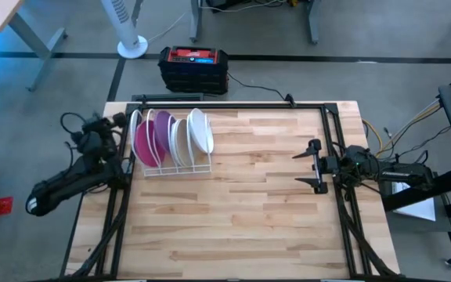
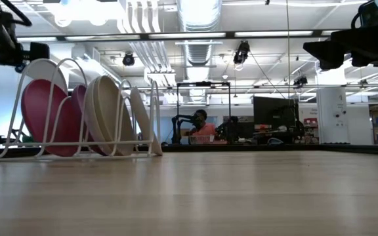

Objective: Sort dishes
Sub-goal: Return to Home Position

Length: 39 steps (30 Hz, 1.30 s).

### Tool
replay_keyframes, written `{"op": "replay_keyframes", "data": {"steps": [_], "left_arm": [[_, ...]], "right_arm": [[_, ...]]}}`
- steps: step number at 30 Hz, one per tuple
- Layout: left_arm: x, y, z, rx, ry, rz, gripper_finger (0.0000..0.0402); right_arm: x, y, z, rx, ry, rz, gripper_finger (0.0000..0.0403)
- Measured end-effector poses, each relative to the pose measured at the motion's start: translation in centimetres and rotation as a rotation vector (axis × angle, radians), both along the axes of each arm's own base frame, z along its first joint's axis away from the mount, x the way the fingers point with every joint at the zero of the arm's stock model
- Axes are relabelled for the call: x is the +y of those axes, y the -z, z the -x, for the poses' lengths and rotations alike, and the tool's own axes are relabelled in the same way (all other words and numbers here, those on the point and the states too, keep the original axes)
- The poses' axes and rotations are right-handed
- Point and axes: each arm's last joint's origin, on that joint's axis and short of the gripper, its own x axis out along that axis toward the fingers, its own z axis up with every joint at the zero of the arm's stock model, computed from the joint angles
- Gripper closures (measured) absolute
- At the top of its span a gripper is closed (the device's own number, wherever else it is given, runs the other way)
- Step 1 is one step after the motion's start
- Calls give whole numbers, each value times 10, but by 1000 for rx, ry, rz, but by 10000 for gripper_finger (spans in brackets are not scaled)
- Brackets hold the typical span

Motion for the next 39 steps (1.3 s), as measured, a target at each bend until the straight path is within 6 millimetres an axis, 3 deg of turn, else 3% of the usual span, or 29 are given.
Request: {"op": "replay_keyframes", "data": {"steps": [5, 9, 15, 39], "left_arm": [[10, 28, -8, -20, -51, -13, 401], [18, 51, -15, -98, 26, -54, 401], [22, 76, -17, -6, 27, 20, 401], [27, 52, -23, -14, 21, 14, 401]], "right_arm": [[0, 0, 0, 6, -4, -47, 59], [0, 0, 0, 6, -4, -48, 59], [0, 0, 0, 7, -4, -48, 59], [0, 0, 0, 7, -4, -48, 59]]}}
